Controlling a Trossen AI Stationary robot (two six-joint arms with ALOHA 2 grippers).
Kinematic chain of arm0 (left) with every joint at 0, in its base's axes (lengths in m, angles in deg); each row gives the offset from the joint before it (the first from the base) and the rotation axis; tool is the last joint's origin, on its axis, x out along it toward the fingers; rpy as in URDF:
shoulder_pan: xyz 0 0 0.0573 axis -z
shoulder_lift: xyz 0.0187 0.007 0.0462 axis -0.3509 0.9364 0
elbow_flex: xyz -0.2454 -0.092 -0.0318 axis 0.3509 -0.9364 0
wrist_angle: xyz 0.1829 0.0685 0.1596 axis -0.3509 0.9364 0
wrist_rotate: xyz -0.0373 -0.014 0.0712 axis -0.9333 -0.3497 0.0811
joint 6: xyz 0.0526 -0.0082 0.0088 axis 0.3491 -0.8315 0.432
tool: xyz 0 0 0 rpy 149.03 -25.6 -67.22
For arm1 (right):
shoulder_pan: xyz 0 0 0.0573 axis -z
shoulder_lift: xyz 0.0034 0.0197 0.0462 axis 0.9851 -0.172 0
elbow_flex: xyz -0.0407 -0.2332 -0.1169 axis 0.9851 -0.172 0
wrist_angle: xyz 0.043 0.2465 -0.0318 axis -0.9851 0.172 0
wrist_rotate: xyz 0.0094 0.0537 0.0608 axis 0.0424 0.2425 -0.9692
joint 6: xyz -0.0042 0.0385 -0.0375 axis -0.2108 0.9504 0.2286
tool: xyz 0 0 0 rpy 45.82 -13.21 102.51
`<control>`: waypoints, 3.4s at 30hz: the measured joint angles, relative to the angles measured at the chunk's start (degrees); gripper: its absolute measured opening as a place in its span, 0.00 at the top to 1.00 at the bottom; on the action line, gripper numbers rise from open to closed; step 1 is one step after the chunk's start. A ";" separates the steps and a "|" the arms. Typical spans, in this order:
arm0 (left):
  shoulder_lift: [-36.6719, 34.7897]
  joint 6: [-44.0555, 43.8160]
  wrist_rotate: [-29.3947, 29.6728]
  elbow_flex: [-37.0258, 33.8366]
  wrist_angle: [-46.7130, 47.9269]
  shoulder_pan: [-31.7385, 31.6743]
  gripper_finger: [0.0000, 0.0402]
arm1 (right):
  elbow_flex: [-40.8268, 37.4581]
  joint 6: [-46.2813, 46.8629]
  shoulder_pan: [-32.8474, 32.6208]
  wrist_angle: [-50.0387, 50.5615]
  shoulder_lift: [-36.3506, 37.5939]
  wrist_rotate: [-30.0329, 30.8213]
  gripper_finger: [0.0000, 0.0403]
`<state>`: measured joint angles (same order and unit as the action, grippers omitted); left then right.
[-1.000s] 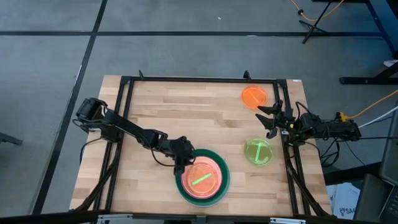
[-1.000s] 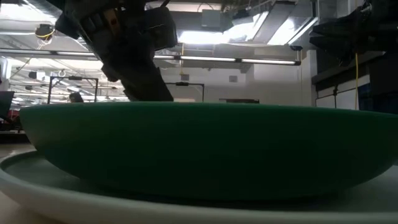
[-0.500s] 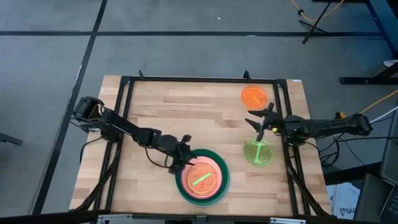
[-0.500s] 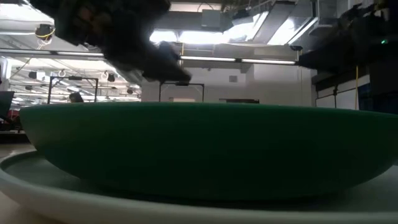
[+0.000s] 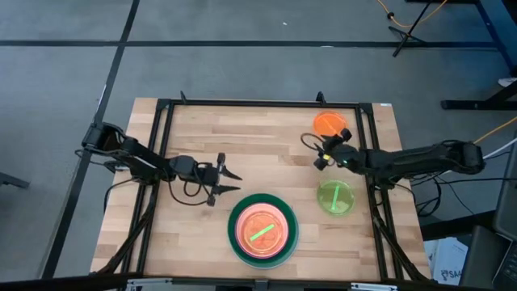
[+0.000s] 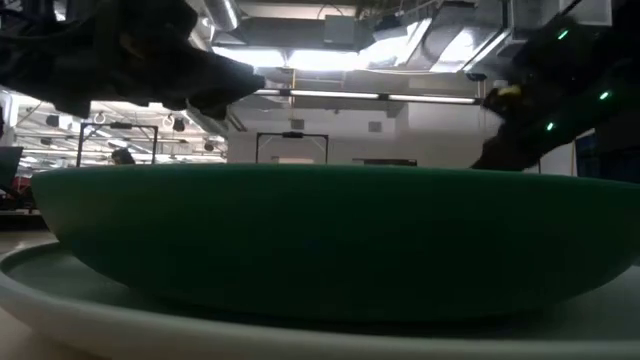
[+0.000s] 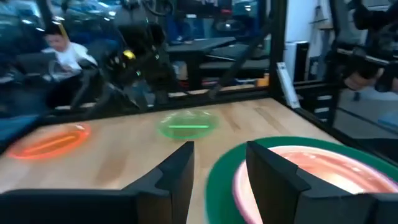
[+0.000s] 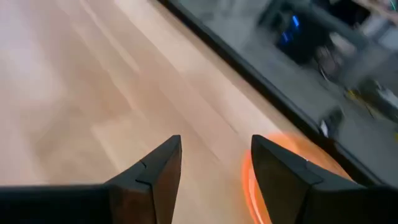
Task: Stack plastic plates
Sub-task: Stack the transparent orange plate on the transparent green plate
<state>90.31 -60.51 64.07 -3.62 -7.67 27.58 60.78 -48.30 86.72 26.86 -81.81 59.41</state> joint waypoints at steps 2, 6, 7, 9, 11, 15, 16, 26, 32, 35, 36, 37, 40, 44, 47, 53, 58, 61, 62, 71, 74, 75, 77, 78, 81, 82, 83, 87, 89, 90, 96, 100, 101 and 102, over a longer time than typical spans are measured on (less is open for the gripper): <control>0.01 1.78 0.99 -0.07 -0.57 -0.64 0.66 | 1.17 1.26 3.68 -0.15 -4.02 -1.59 0.53; 0.01 4.02 2.75 -0.06 -0.73 -2.01 0.66 | 4.04 1.52 11.41 0.94 -11.12 -6.08 0.53; 0.01 4.07 2.73 -0.06 -0.76 -2.34 0.66 | 4.67 1.53 12.90 1.32 -12.67 -7.00 0.53; 0.01 4.07 2.66 -0.06 -0.74 -2.86 0.66 | 6.56 1.52 15.75 1.27 -15.92 -9.24 0.53; 0.01 4.42 2.64 -0.06 -0.63 -3.18 0.66 | 8.12 1.52 17.85 1.35 -18.33 -11.73 0.53; 0.01 4.17 2.58 -0.04 -0.04 -3.70 0.66 | 11.13 1.51 20.84 1.44 -23.28 -15.08 0.53; 0.01 3.74 2.60 -0.04 0.81 -3.69 0.66 | 11.72 1.54 21.45 1.11 -24.34 -14.80 0.53; 0.06 1.33 2.31 -0.06 4.18 -3.57 0.66 | 12.52 1.88 28.61 -0.51 -32.41 -15.42 0.54; 0.06 1.39 2.93 -0.06 -0.83 -4.79 0.66 | 12.47 -0.30 29.34 -1.99 -33.71 -17.22 0.66; 0.06 1.32 2.64 -0.02 -3.12 -5.14 0.66 | 12.45 -0.34 29.36 -2.43 -33.73 -18.09 0.73; 0.06 1.12 2.27 -0.01 -3.02 -5.14 0.66 | 12.45 -0.34 29.36 -2.43 -33.75 -18.18 0.76; 0.08 0.68 2.12 -0.01 -2.92 -5.06 0.66 | 12.45 -0.34 29.34 -2.46 -33.75 -18.19 0.79; 0.08 -0.56 2.07 -0.01 -2.67 -4.45 0.66 | 12.45 -0.36 29.36 -2.54 -33.80 -18.82 0.86; 0.08 -0.26 2.07 -0.01 -1.52 -3.94 0.66 | 12.45 -0.43 29.36 -2.58 -33.82 -19.03 0.95; 0.08 -0.11 2.24 -0.01 0.05 -4.03 0.66 | 12.44 -0.65 29.36 -2.74 -33.84 -18.71 0.99; -0.06 -0.94 -0.44 -0.02 -0.37 -5.89 0.66 | 12.32 -3.61 29.41 -4.15 -33.88 -18.44 0.99; -0.23 -1.88 -4.00 -1.83 -2.29 -9.98 0.66 | 12.28 -4.76 29.45 -5.18 -33.97 -18.39 0.99; -0.23 -2.15 -5.27 -4.02 -6.11 -12.32 0.66 | 12.28 -4.76 29.42 -5.30 -33.97 -18.55 1.00; -0.25 -2.34 -5.32 -4.89 -7.19 -12.86 0.66 | 12.28 -4.74 29.19 -5.43 -33.97 -18.67 1.00; -0.25 -4.62 -5.27 -8.25 -11.52 -13.82 0.66 | 12.34 -6.47 20.07 -10.39 -33.99 -17.79 1.00; -0.25 -5.11 -5.25 -8.25 -11.54 -12.94 0.66 | 12.36 -6.48 16.35 -11.75 -33.99 -17.43 1.00; -0.26 -5.11 -5.24 -8.25 -11.50 -12.67 0.66 | 12.38 -6.48 15.14 -12.09 -33.98 -17.43 1.00; -0.25 -5.20 -5.25 -8.25 -11.54 -12.14 0.66 | 12.40 -6.80 12.54 -12.82 -33.97 -17.39 1.00; -0.26 -5.20 -5.23 -8.25 -11.52 -11.93 0.66 | 12.41 -7.30 11.31 -13.21 -33.97 -17.41 1.00; -0.25 -5.26 -5.21 -8.25 -11.50 -11.53 0.66 | 12.50 -7.76 7.98 -14.80 -33.93 -17.23 1.00; -0.25 -5.27 -5.17 -8.25 -11.49 -11.37 0.66 | 12.77 -7.76 7.11 -14.83 -33.93 -16.92 1.00; -0.25 -5.27 -5.12 -8.25 -11.45 -11.21 0.66 | 13.17 -7.75 6.28 -14.80 -33.93 -16.45 1.00; -0.25 -5.14 -5.14 -8.25 -11.36 -10.94 0.66 | 16.41 -7.90 2.91 -12.51 -33.88 -16.15 1.00; -0.25 -5.11 -4.89 -8.25 -11.15 -10.94 0.66 | 18.23 -8.02 1.63 -10.61 -33.88 -16.17 1.00; -0.25 -5.09 -4.76 -8.25 -11.07 -10.94 0.66 | 19.16 -8.10 1.05 -9.61 -33.88 -16.17 1.00; -0.25 -5.09 -4.46 -8.25 -10.58 -10.96 0.66 | 22.50 -9.43 -1.19 -7.48 -33.84 -16.17 1.00; -0.25 -5.13 -4.46 -8.25 -8.70 -10.96 0.66 | 22.59 -9.22 -0.70 -5.29 -33.84 -15.72 1.00; -0.27 -5.13 -4.44 -8.25 -8.25 -10.96 0.66 | 22.59 -9.12 -0.37 -4.66 -33.84 -15.11 1.00; -0.25 -5.14 -4.36 -8.25 -7.89 -10.96 0.66 | 22.59 -8.93 -0.08 -4.27 -33.84 -14.49 1.00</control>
<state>90.06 -65.65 59.71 -11.87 -15.56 16.62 83.37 -57.23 86.64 22.59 -115.65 44.92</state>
